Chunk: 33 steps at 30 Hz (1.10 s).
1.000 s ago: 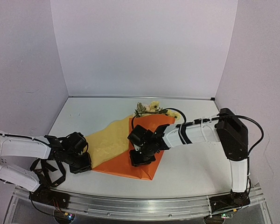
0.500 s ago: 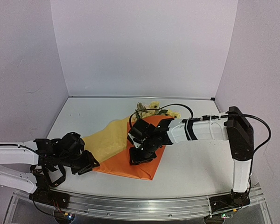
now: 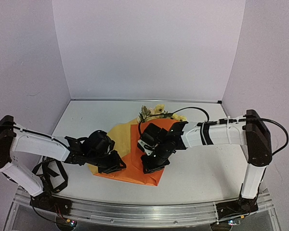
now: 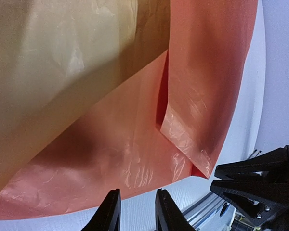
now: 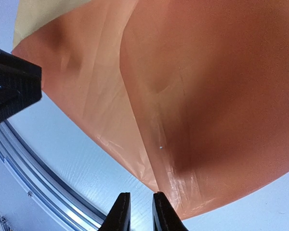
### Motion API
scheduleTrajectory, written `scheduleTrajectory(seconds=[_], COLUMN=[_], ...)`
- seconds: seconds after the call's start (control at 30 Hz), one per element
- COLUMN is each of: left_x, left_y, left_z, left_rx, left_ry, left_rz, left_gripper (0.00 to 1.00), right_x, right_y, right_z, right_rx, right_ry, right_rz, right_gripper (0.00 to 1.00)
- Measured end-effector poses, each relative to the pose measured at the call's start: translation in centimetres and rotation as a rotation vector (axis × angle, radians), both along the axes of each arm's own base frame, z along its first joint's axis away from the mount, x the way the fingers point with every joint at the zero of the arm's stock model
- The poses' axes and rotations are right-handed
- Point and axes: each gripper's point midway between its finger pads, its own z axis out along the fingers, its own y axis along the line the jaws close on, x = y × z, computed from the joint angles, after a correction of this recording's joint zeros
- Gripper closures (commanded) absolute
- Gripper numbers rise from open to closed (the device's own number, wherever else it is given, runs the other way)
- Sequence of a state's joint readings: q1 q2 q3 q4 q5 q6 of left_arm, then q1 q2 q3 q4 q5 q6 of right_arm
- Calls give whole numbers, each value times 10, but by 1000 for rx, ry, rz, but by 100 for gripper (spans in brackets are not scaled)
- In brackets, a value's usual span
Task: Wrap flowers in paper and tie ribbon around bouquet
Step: Press the fold line on the 2/3-folded wrapping paper.
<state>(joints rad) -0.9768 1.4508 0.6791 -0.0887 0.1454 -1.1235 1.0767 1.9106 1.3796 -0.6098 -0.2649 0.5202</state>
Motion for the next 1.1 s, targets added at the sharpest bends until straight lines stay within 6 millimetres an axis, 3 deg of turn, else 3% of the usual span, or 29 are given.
scheduleTrajectory(seconds=[0.17,0.33,0.7,0.87,1.1], left_x=[-9,-15,-25,-33,-34], left_y=[-8,-10,-4,8,18], left_z=[-19,-22,-33,-47,-48], left_rx=[8,-8,1,30,35], left_ry=[45,60,91,116,106], left_rz=[-66,-101,-129,-124,-79], left_gripper=[75,75,75,76,75], right_x=[-2,-4,-6,-6,-5], right_y=[10,17,25,26,27], right_z=[-17,-33,-50,-53,-53], right_rx=[-14,-28,-37,-40,-36], right_ry=[49,92,133,137,135], right_rz=[3,-4,-25,-32,-34], right_gripper=[83,83,84,84,84])
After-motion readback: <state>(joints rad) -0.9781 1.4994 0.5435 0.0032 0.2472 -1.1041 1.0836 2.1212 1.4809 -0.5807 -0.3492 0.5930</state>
